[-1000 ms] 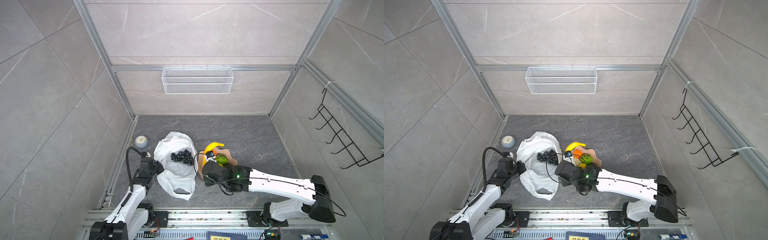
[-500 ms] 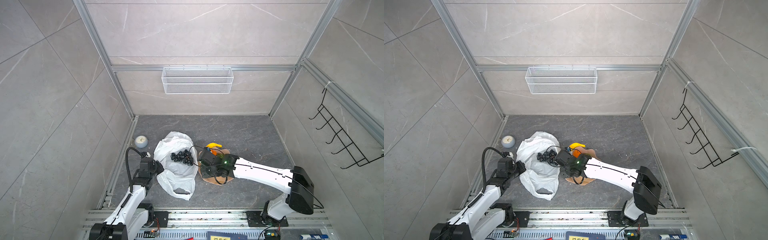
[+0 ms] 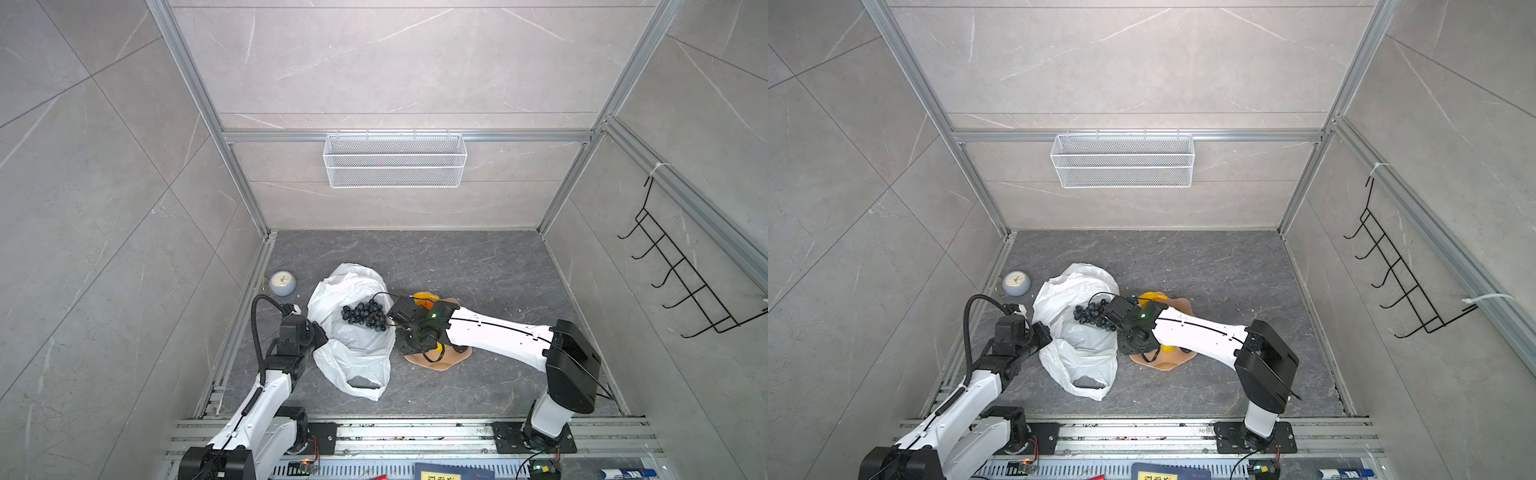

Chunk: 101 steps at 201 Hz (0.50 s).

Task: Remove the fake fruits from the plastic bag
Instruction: 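Lower the banana onto the bowl fruits and open the right gripper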

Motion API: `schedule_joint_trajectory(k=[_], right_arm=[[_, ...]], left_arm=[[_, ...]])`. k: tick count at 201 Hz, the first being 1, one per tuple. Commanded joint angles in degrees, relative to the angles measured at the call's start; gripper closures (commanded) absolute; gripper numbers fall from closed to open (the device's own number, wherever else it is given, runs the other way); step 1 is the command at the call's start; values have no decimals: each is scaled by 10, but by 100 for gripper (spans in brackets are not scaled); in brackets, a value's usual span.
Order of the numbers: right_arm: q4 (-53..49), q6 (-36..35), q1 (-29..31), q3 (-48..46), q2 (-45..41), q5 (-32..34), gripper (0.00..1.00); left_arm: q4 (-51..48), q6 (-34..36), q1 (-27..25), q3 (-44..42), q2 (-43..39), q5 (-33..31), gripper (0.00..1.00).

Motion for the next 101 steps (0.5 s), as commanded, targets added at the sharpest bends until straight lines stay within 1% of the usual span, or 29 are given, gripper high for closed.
schedule_joint_trajectory(k=[1,31,101], right_arm=[[-14,-6,-6,15,15,9,73],[-5,-1,-12,10,24,15,73],[3,0,-13,12,32,20,61]], left_arm=[[1,-8,3,6,-9,-3,86],[2,-7,3,7,-6,-3,86],[1,-7,3,6,-9,-1,86]])
